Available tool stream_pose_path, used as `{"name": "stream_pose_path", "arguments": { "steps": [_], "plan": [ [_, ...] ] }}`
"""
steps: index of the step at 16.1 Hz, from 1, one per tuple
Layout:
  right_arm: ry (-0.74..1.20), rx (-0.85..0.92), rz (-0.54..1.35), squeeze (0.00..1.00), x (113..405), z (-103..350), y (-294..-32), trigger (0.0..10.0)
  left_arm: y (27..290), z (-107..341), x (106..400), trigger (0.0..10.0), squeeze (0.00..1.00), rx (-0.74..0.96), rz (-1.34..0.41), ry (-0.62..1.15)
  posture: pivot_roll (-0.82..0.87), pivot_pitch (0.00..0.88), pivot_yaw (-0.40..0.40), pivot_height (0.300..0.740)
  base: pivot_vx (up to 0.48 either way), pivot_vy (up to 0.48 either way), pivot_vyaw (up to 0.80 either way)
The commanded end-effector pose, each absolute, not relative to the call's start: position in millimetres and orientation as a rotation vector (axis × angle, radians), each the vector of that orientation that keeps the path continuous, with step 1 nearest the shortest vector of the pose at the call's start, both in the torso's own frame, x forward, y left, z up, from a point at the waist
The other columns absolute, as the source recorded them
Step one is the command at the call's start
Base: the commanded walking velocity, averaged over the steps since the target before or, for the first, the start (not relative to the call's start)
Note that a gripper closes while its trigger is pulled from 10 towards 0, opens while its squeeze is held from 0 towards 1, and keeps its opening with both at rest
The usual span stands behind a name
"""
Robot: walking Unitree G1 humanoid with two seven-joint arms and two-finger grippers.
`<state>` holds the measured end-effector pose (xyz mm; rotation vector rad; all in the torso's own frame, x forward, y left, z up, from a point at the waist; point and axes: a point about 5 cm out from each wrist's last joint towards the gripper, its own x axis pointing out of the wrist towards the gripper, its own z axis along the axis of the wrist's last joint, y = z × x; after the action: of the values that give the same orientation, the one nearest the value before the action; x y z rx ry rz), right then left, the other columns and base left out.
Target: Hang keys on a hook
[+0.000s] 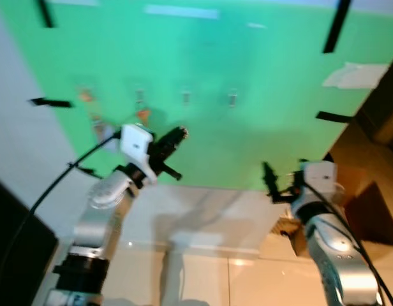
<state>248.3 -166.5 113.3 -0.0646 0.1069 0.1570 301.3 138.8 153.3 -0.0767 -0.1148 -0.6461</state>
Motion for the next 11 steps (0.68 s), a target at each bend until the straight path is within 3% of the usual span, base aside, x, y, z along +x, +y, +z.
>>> {"name": "stream_pose_path", "arguments": {
  "steps": [1,5,11],
  "plan": [
    [0.105,-0.072,0.185,0.0,248.8,117.1,-166.9,10.0,139.1,165.4,305.3,10.0,0.0,-0.097,-0.675,-0.138,-0.11,0.0,-0.009,0.74,0.0,0.0,0.0],
    [0.052,-0.106,0.341,0.0,248.9,138.6,-155.6,10.0,141.7,182.7,325.1,10.0,0.0,-0.211,-0.807,-0.08,-0.14,0.0,0.031,0.74,0.0,0.0,0.0],
    [0.026,-0.152,0.401,0.0,244.9,150.3,-147.3,10.0,147.5,190.4,345.8,10.0,0.0,-0.248,-0.919,0.046,-0.16,0.0,0.066,0.74,0.0,0.0,0.0]
  ]
}}
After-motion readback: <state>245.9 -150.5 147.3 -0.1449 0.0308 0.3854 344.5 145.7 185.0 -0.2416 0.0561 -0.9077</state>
